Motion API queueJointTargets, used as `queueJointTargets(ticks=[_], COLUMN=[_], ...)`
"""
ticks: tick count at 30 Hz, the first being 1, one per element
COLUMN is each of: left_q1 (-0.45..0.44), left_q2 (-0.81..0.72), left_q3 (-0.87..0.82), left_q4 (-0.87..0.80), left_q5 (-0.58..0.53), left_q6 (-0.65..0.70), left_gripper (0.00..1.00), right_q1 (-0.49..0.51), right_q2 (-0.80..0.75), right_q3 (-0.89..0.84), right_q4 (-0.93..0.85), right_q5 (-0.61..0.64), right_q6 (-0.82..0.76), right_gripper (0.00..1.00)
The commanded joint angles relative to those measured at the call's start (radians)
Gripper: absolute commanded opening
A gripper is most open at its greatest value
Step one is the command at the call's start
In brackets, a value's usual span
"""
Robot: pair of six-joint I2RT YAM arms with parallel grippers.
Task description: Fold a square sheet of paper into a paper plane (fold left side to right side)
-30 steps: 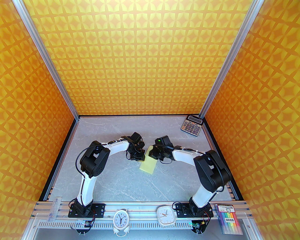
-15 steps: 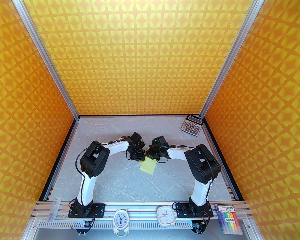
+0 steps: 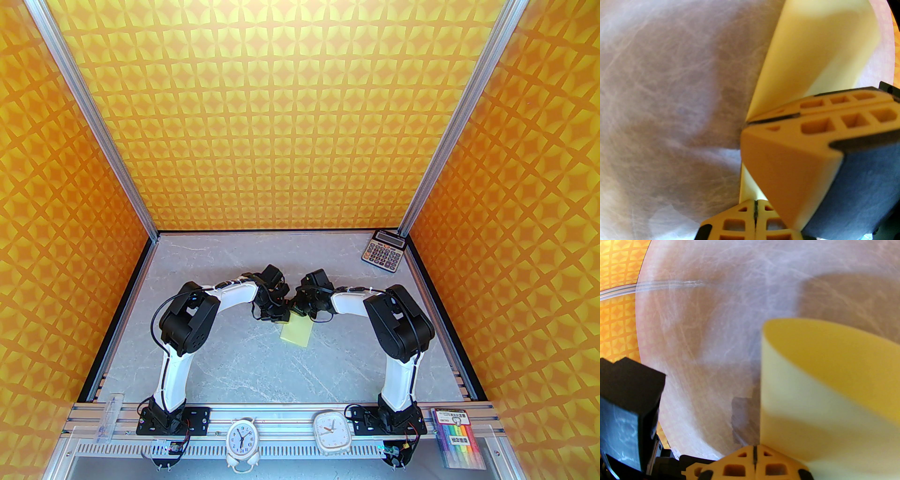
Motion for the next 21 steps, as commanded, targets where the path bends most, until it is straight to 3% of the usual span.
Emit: queueJointTargets(ticks=[1,21], left_q1=[-0.014,-0.057], left_q2=[0.006,-0.014], left_q3=[-0.065,-0.15], left_q4=[-0.039,-0.024], left_q5=[-0.015,-0.016], left_q6=[-0.003,0.002], left_gripper=[0.0,0.0], right_q1=[0.0,-0.091], right_q2=[0.037,0.165], right_q3=[0.044,0.268], right_q4=[-0.058,-0.194], right_q5=[0.069,0.071], right_q6=[-0.029,-0.112], right_gripper=[0.0,0.0])
